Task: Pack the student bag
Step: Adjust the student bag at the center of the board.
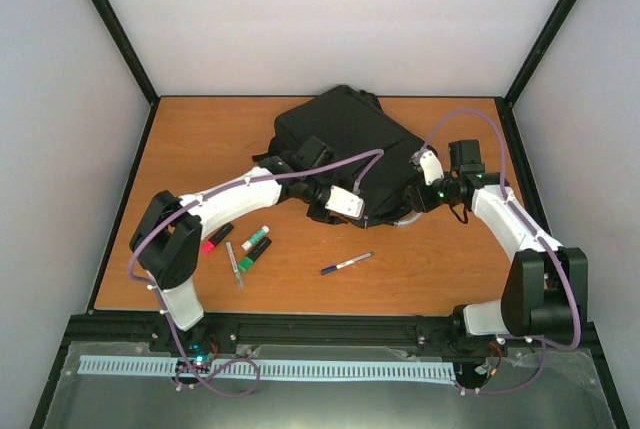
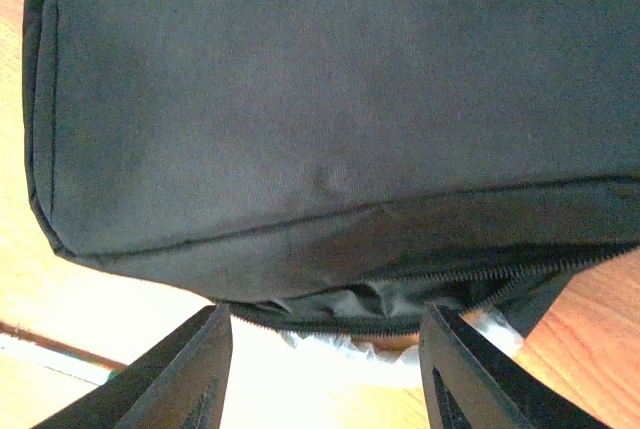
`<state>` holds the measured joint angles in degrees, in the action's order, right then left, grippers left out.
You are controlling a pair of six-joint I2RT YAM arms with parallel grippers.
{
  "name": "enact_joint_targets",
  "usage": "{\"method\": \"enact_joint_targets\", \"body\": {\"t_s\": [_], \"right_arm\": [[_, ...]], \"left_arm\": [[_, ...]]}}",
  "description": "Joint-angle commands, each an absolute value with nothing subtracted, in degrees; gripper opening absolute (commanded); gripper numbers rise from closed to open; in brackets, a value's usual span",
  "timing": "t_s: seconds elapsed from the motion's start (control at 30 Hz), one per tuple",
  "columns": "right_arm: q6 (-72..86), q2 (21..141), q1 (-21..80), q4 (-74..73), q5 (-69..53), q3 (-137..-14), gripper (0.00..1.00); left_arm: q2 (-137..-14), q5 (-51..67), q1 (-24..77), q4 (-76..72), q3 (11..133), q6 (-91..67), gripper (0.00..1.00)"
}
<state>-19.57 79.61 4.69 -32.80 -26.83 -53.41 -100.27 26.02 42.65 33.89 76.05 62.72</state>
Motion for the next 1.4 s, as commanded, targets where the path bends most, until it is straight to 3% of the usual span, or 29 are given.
{"method": "enact_joint_targets", "body": {"t_s": [0.0,0.23,0.37,0.5,0.63,0.73,0.9,1.23,1.37], "right_arm": [[-18.4,77.0,2.9,-33.5,-28.5,-51.1,0.54],[-18.7,73.9,1.9,-34.1,-28.2,-48.3,0.54],[-18.8,73.0,1.2,-33.8,-28.0,-47.8,0.55],[-19.2,72.1,0.5,-34.3,-28.0,-47.9,0.55],[-20.0,71.3,0.4,-35.6,-28.8,-47.4,0.54],[-20.3,71.4,0.5,-36.3,-28.6,-47.9,0.53],[-22.3,71.9,0.4,-37.4,-27.4,-49.1,0.52],[-21.8,73.8,0.4,-36.0,-27.4,-49.7,0.51],[-22.0,75.8,0.5,-34.8,-28.4,-50.3,0.46]], "left_arm": [[-102.2,26.0,44.5,25.2,75.1,64.9,0.62],[-105.7,26.1,45.4,22.8,74.8,69.8,0.59],[-107.5,24.6,45.4,19.2,72.9,72.8,0.53],[-109.2,21.2,45.4,16.0,73.8,71.2,0.38],[-110.8,20.9,45.4,16.9,77.4,67.4,0.12],[-113.3,23.0,45.4,20.5,83.7,59.5,0.01],[-117.2,27.0,44.8,24.0,94.4,42.7,0.01],[-117.3,31.6,44.7,21.6,96.3,25.0,0.01],[-117.8,32.5,44.3,21.5,96.8,20.6,0.01]]}}
